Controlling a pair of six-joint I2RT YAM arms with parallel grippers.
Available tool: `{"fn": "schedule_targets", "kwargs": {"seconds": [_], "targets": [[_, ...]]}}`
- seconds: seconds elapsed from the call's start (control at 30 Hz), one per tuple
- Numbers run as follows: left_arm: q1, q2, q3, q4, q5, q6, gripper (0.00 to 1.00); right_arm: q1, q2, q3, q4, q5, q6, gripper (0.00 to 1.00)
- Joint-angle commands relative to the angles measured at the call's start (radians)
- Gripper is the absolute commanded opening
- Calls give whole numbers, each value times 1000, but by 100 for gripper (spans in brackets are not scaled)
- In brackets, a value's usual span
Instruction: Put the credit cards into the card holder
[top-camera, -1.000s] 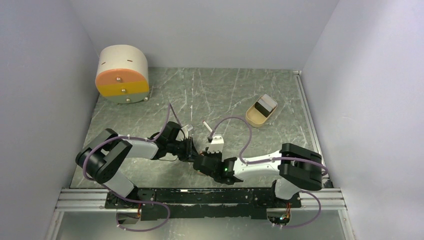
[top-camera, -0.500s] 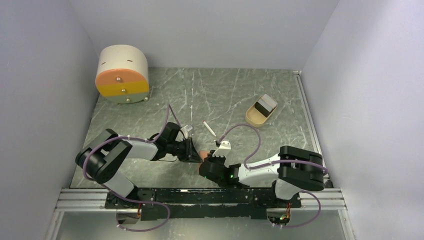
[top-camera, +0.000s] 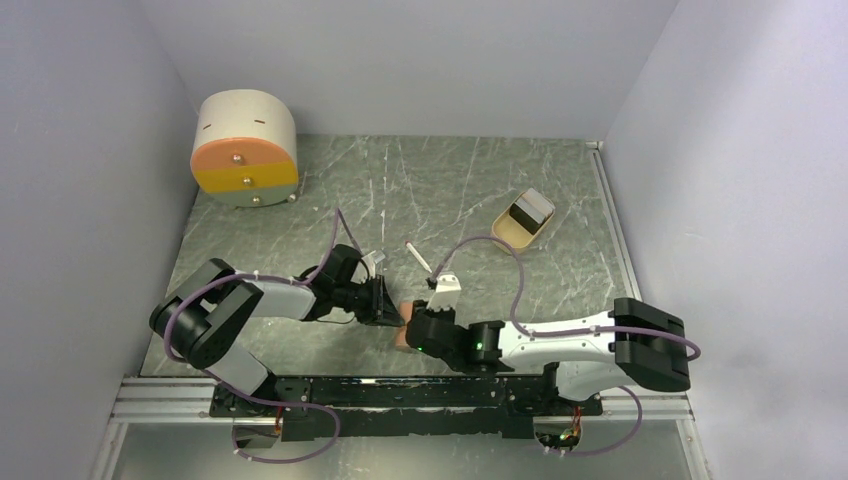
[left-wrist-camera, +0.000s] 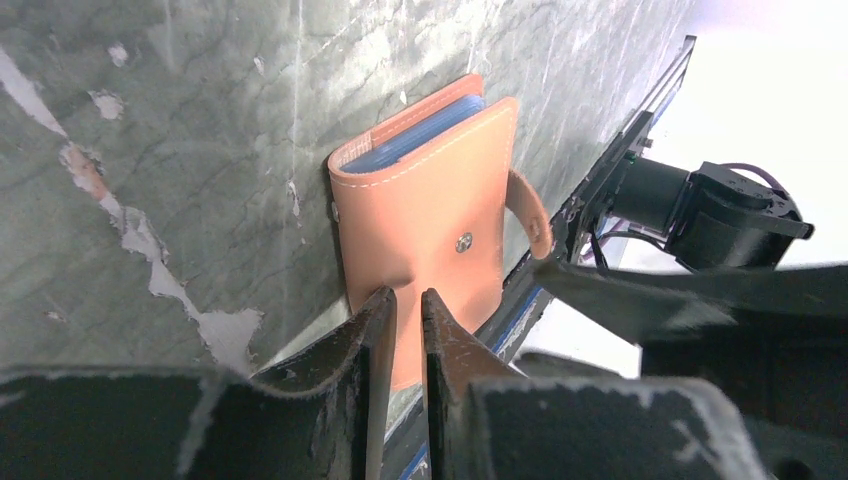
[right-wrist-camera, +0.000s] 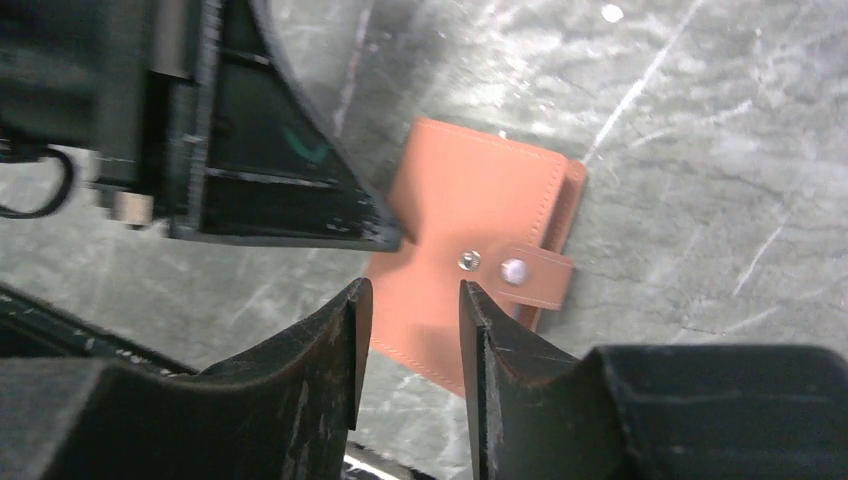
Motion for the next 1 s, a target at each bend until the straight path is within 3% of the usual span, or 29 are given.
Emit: {"fn": "schedule_targets", "kwargs": {"seconds": [0.0,0.17,0.23,0.37,0.6,0.97], "targets": [[-3,-1,11,-113,-34,47,23,-5,-3,119,-215,-8,-44,39],[-3,0,12,-90,-16,37,23,-7,15,156,-311,-8,-26,22],[-3,-2,14,-90,-13,37,23,-8,-14,160,-328,-11,-28,24],[-3,-6,22,-108,-18,49,24,-42,-90,165,-391,-28,-4,36],[-6,-9,41,-114,-12,60,25,-130,-152,140,-453,-85,15,36],[-23,4,67,-131,-22,62,25,-202,-159,60,-319,-197,-22,31]]}}
